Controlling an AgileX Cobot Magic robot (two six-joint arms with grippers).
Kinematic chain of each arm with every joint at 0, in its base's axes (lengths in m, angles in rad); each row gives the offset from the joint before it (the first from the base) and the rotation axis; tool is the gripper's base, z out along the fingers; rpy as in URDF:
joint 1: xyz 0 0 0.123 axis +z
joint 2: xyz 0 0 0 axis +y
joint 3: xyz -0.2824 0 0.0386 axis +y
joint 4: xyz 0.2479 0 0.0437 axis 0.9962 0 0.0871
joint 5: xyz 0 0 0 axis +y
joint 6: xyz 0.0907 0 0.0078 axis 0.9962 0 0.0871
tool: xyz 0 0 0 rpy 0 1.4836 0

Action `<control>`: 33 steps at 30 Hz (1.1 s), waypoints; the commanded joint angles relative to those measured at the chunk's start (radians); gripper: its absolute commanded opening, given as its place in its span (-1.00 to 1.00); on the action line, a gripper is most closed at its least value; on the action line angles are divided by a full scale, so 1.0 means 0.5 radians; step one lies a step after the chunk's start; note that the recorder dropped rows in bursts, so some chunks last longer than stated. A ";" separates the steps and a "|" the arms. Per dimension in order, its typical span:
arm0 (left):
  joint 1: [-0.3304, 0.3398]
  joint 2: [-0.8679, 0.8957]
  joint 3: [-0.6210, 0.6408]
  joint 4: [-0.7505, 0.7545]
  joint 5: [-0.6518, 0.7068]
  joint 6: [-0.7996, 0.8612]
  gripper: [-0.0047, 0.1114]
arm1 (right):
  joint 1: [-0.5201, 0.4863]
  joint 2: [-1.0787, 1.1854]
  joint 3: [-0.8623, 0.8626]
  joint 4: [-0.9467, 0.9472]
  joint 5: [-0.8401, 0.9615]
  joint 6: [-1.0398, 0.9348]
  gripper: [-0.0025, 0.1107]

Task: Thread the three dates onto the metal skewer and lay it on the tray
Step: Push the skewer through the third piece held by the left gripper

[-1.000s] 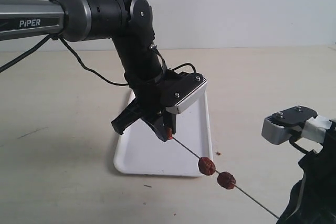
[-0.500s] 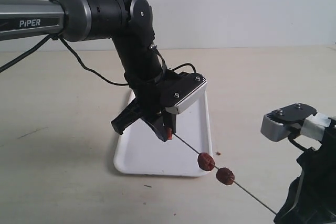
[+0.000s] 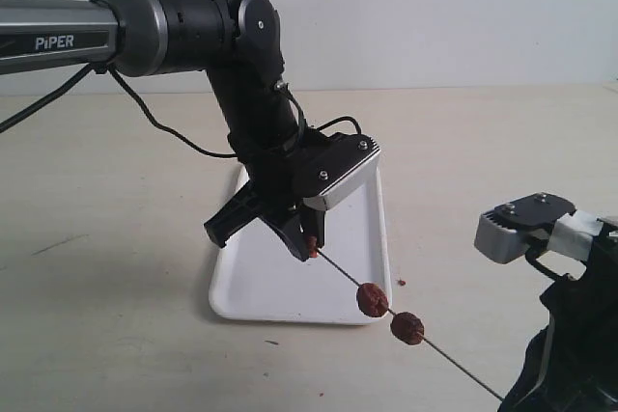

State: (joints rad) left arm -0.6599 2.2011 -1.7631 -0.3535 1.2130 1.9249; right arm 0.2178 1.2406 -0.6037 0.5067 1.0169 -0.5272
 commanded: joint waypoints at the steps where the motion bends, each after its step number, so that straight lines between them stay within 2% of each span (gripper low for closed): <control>1: -0.034 -0.030 -0.014 -0.063 -0.001 0.016 -0.51 | -0.005 0.124 -0.088 0.033 -0.058 -0.044 -0.96; 13: -0.057 -0.030 -0.014 -0.161 0.004 0.016 -0.51 | -0.005 0.426 -0.407 0.033 -0.201 -0.056 -0.96; 25: -0.057 -0.030 -0.014 -0.236 -0.088 -0.069 -0.49 | -0.005 0.440 -0.411 0.033 -0.201 -0.056 -0.96; 33: -0.057 -0.030 -0.014 -0.490 -0.136 -0.191 -0.01 | -0.005 0.441 -0.411 0.033 -0.231 -0.059 -0.96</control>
State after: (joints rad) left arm -0.6829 2.1988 -1.7638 -0.5537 1.1494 1.8612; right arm 0.2178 1.4609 -0.8014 0.5105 0.9242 -0.5509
